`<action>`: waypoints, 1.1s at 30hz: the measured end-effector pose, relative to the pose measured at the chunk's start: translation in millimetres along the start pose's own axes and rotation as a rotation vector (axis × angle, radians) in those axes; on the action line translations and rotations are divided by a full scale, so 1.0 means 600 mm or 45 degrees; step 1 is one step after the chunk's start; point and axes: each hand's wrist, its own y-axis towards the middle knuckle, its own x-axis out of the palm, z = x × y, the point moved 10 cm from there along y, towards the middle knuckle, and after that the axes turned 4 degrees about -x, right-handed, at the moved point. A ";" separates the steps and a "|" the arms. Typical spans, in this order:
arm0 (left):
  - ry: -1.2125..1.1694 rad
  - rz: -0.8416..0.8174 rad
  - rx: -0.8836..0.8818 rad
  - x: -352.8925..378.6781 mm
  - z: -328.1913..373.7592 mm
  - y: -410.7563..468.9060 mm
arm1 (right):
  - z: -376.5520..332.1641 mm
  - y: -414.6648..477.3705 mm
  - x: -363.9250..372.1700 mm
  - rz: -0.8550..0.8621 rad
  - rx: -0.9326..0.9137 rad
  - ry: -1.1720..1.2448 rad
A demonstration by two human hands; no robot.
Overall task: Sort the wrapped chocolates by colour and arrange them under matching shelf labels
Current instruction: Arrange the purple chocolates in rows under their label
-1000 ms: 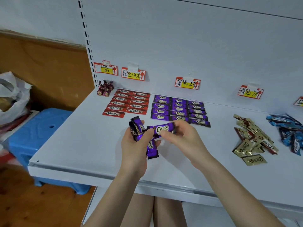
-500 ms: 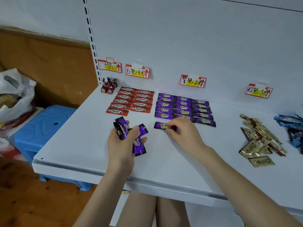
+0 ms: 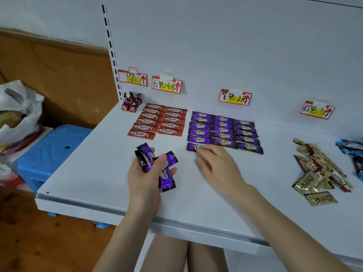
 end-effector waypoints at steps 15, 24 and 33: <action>-0.013 -0.010 -0.025 0.001 -0.002 0.001 | 0.007 0.000 0.003 0.010 0.003 0.044; -0.025 -0.242 -0.029 0.060 -0.004 -0.038 | -0.012 -0.022 -0.067 0.119 0.284 0.992; -0.024 -0.275 -0.140 0.070 -0.019 -0.057 | 0.014 -0.048 -0.089 0.217 0.386 1.098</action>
